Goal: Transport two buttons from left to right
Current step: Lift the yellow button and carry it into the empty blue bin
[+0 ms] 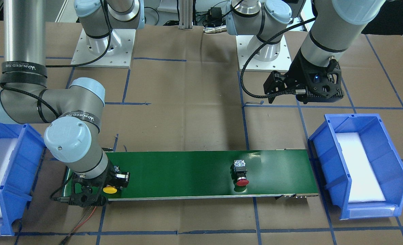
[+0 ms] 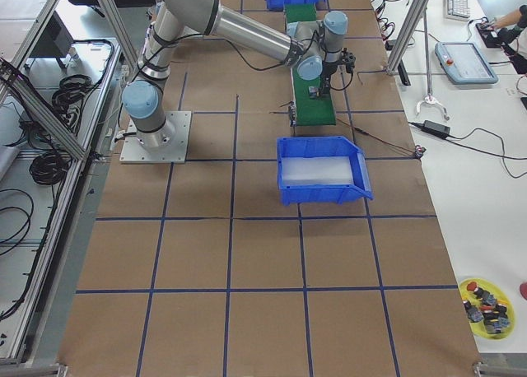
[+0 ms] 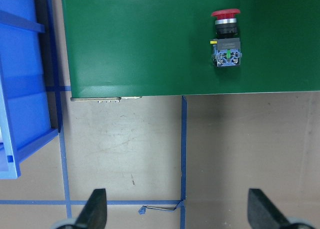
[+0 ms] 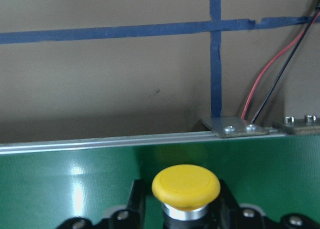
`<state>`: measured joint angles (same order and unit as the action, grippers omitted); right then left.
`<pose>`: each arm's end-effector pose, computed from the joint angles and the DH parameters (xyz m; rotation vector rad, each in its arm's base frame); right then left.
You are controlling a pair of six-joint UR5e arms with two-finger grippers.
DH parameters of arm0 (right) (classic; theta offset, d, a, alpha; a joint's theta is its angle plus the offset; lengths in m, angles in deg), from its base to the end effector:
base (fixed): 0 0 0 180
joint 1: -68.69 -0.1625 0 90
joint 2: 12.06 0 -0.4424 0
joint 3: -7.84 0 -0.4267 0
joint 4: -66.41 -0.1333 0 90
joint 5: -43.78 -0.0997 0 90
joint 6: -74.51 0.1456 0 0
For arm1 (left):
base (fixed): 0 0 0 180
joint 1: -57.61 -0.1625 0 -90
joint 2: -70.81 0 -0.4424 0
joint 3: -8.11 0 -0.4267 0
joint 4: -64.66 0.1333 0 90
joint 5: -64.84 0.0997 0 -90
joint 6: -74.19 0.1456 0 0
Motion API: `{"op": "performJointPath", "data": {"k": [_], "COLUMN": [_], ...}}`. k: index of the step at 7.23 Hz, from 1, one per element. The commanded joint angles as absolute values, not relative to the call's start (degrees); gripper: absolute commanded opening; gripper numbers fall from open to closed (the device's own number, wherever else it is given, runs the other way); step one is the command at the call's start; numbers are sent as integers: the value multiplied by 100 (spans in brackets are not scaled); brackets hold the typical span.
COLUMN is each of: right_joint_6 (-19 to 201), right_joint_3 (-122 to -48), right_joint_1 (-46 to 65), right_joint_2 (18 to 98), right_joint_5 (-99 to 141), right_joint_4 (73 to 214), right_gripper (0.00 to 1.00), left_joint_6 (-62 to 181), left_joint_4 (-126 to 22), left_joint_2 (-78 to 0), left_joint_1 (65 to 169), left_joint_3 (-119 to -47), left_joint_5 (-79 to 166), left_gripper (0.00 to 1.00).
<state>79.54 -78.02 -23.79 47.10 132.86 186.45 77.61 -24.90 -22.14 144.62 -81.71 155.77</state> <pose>0.1665 -0.7095 0.2111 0.0687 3.1197 -0.0891 -0.1025 -0.5488 0.4342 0.0122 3.1270 0.0649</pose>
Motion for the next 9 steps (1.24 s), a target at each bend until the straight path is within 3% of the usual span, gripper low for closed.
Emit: {"op": "performJointPath", "data": {"k": [1,3,6,9], "right_joint_6": [7909,7446,5068,4226], "right_joint_3": [-7488,-6997,-6135,-6534], "right_joint_1": [-2281,-1800,-2,575], "right_joint_2": [4971,5218,5368,5228], "right_joint_5": [13281,13237,13237,13238], "right_joint_4": [18524,17727,16985,17081], "right_gripper": [3,3,3,2], "left_joint_6": [7762,7762,7692,7533], "left_joint_4": [-2490,-2490,-2481,-2481], "left_joint_2": [-2200,-2191,-2182,-2182], "left_joint_1": [14462,14462,14462,14471], "left_joint_3": [-8171,-8171,-8171,-8180], "left_joint_5": [15581,15581,15572,15546], "left_gripper": [100,100,100,100]}}
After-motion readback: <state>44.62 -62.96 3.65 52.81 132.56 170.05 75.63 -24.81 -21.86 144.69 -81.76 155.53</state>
